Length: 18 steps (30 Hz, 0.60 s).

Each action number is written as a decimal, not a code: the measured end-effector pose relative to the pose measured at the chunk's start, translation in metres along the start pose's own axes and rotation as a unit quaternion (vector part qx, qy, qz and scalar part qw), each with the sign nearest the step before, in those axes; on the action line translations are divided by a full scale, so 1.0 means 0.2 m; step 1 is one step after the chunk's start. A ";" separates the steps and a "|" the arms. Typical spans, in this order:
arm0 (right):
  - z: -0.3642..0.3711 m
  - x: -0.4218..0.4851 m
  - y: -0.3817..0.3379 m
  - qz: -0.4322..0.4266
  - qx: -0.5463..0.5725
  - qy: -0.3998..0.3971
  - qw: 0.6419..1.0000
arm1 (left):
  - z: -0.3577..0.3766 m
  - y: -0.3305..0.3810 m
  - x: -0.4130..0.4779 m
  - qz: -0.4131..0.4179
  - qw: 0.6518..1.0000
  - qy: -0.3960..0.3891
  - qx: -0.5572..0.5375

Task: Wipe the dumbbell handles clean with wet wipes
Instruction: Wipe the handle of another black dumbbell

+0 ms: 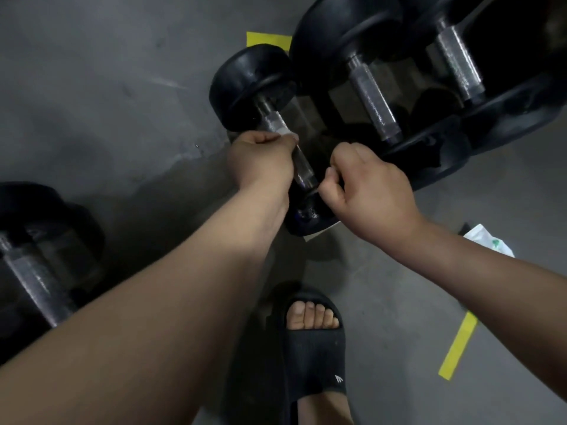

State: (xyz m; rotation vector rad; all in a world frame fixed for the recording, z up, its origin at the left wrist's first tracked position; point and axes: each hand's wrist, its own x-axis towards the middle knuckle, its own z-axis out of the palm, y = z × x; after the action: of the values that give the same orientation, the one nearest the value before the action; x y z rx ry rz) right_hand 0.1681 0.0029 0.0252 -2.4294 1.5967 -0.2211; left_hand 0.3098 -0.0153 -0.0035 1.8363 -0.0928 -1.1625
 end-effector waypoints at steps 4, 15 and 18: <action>0.00 -0.01 0.00 0.004 0.009 0.000 1.000 | 0.01 0.08 0.07 -0.010 0.997 0.033 -0.074; -0.01 -0.01 0.01 -0.001 0.014 -0.021 1.000 | -0.14 -0.08 -0.09 0.024 0.965 -0.170 0.199; -0.04 0.01 0.00 0.005 0.033 -0.047 0.998 | -0.19 -0.07 -0.10 0.058 0.952 -0.189 0.232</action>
State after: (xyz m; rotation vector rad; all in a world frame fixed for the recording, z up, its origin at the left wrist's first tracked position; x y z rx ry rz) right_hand 0.1667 0.0008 0.0324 -2.3457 1.5373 -0.1527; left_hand 0.3223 0.0264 0.0043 1.9436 -0.7389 -1.4843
